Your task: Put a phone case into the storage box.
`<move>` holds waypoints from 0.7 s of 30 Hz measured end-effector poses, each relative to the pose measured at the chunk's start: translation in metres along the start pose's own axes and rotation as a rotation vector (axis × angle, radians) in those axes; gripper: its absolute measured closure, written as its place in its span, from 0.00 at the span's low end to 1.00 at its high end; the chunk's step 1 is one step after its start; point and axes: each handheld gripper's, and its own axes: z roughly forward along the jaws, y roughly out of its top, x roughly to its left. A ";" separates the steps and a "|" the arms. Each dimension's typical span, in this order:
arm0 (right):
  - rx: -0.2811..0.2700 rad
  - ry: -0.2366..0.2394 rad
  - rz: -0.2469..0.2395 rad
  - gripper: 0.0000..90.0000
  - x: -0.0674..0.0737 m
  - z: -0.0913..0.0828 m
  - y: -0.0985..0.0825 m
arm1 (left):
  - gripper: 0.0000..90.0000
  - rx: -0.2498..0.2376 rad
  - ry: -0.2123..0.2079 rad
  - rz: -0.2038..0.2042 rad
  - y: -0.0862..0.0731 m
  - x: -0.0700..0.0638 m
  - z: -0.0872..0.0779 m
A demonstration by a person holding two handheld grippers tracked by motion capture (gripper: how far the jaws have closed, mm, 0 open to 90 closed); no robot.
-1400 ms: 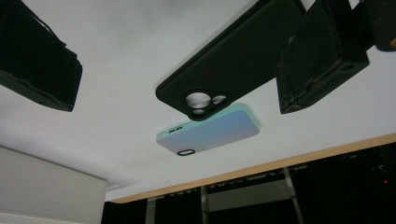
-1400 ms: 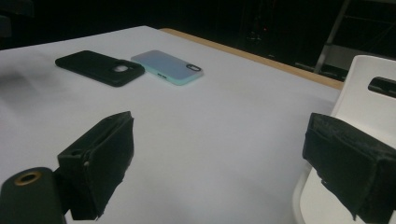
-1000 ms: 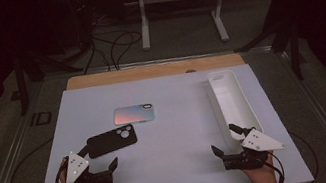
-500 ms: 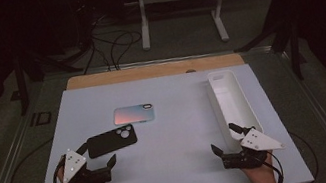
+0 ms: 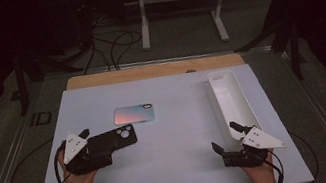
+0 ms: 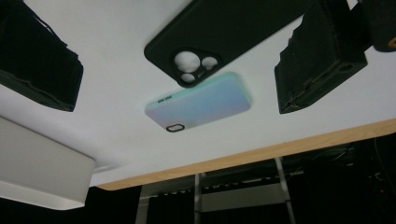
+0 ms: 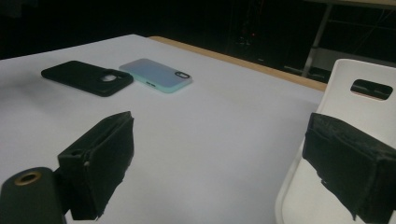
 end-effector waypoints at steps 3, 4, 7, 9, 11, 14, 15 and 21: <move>-0.001 -0.002 -0.002 0.10 0.000 0.000 0.000 | 0.03 0.001 0.001 0.002 0.005 0.003 0.002; 0.001 -0.003 -0.002 0.10 -0.001 0.000 0.000 | 0.04 0.013 0.014 -0.002 0.011 0.006 0.005; 0.000 -0.006 -0.003 0.10 -0.001 0.000 0.000 | 0.05 0.028 0.025 -0.011 0.017 0.011 0.011; 0.000 -0.010 0.000 0.10 -0.001 0.000 0.000 | 0.06 0.038 0.037 -0.009 0.021 0.015 0.016; 0.000 -0.012 0.003 0.10 -0.001 -0.001 0.000 | 0.07 0.042 0.047 -0.010 0.025 0.018 0.020; 0.000 -0.012 0.003 0.10 -0.001 -0.001 0.000 | 0.08 0.040 0.055 -0.021 0.030 0.022 0.026; -0.002 -0.012 0.004 0.10 -0.001 -0.001 0.000 | 0.08 0.039 0.055 -0.025 0.032 0.023 0.028; -0.003 -0.017 0.006 0.10 -0.002 -0.001 0.000 | 0.10 0.039 0.065 -0.046 0.039 0.032 0.041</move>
